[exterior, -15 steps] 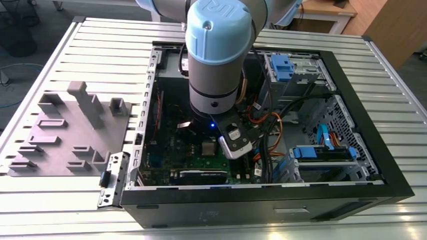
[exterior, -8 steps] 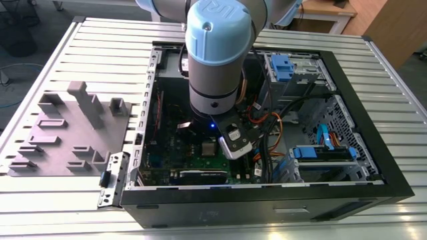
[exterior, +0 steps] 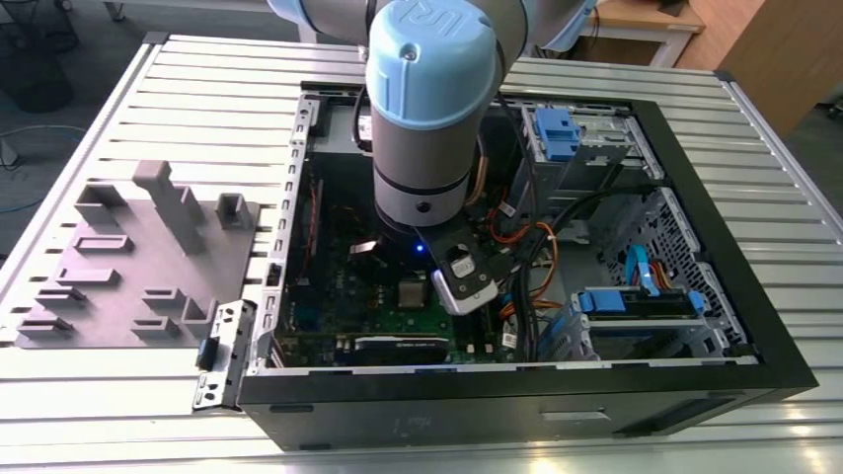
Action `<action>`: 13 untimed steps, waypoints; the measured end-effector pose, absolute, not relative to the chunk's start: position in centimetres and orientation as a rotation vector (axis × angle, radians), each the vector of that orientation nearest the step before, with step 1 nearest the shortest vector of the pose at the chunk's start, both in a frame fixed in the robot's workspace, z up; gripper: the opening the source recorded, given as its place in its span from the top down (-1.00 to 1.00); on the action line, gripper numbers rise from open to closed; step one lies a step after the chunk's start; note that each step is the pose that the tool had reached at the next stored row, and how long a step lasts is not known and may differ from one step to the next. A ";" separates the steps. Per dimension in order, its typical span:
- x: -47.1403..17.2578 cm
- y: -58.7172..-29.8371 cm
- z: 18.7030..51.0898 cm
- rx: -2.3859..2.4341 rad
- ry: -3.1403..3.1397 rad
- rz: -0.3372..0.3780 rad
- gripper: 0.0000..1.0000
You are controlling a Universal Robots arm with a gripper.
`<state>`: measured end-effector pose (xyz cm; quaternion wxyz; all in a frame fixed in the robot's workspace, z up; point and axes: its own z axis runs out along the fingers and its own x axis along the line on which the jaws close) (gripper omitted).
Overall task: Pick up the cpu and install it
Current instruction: 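Place the cpu into insertion slot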
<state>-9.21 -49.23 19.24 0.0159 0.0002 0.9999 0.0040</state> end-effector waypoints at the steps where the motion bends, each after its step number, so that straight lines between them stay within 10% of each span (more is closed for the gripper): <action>1: -9.2 -49.2 19.2 0.000 3.110 0.013 0.15; 13: -9.3 -49.2 19.2 0.000 3.110 0.013 0.15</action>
